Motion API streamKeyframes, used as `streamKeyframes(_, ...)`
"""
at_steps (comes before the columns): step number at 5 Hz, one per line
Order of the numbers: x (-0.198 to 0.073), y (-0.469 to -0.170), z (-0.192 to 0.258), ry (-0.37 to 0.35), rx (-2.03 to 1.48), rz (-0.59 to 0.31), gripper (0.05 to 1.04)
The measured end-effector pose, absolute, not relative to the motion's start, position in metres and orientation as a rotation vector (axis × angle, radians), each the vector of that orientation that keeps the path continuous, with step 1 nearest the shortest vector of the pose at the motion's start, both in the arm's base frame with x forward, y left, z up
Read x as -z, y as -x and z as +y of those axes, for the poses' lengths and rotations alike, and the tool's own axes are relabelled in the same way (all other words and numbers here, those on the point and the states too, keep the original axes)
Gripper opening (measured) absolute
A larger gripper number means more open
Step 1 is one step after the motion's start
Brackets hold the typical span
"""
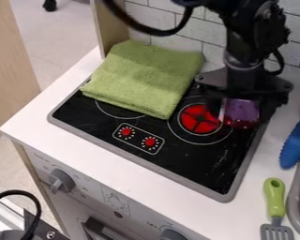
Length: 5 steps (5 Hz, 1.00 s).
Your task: Movio la lata al lado derecho de la tela verde
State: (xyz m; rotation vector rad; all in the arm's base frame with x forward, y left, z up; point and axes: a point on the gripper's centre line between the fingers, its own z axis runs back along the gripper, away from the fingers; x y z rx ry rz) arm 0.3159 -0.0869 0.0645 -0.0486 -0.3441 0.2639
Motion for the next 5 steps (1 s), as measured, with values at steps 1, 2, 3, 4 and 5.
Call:
streamKeyframes(1, -0.061, -0.329, -0.082, 0.016, -0.228, -0.383, 0.997)
streamKeyframes(2, -0.060, -0.343, -0.075, 0.002, -0.245, -0.423, 0.997)
streamKeyframes(3, -0.067, -0.350, -0.068, 0.011, -0.259, -0.419, 0.997)
streamKeyframes(4, -0.073, -0.338, -0.059, 0.042, -0.238, -0.340, 0.997)
streamKeyframes(5, -0.083, -0.320, -0.049, 0.059, -0.224, -0.313, 0.997)
